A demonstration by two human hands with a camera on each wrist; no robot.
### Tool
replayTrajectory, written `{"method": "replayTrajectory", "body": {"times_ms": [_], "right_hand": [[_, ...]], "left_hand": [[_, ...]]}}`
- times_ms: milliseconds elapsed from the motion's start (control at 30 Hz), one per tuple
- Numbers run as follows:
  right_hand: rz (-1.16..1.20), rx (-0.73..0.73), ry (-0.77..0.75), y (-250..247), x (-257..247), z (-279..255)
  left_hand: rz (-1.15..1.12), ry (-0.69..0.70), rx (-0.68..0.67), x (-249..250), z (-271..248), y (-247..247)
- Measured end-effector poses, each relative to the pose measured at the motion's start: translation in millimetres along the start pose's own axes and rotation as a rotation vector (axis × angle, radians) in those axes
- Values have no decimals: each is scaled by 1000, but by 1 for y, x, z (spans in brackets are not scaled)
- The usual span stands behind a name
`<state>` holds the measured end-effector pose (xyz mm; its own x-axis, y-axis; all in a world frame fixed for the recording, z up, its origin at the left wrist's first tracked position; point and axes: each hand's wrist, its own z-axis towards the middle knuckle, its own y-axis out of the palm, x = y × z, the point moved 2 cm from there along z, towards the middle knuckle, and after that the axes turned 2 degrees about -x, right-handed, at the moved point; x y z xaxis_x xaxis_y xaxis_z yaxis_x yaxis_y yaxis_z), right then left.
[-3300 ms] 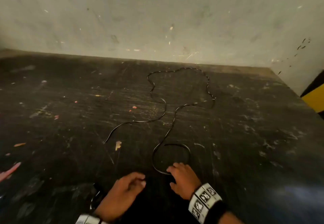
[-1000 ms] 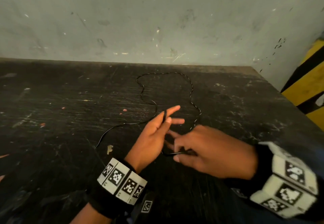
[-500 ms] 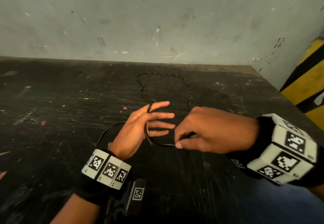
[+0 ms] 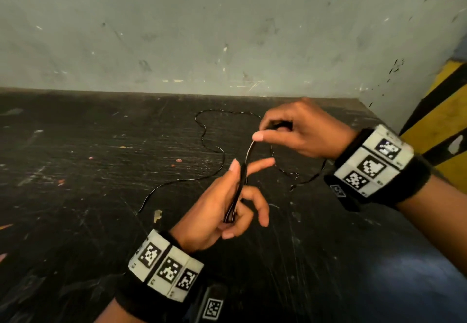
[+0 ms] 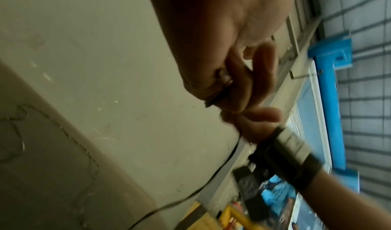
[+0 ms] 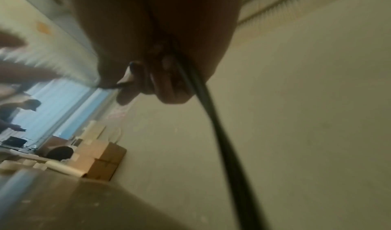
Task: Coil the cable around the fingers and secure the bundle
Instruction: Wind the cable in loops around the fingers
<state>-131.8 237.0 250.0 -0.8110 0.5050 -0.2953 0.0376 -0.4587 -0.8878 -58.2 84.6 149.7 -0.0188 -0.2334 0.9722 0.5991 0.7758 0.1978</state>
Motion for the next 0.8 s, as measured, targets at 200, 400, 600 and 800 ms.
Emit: {"method": "replayTrajectory", "body": {"times_ms": [200, 400, 600, 800], "right_hand": [[309, 69, 129, 75, 12, -24], [293, -294, 157, 109, -20, -37], [179, -512, 146, 100, -50, -48], [-11, -439, 31, 28, -61, -32]], "left_hand": [[-266, 5, -61, 24, 2, 2], [-138, 101, 217, 28, 11, -7], [-12, 115, 293, 18, 19, -11], [462, -70, 161, -12, 4, -13]]}}
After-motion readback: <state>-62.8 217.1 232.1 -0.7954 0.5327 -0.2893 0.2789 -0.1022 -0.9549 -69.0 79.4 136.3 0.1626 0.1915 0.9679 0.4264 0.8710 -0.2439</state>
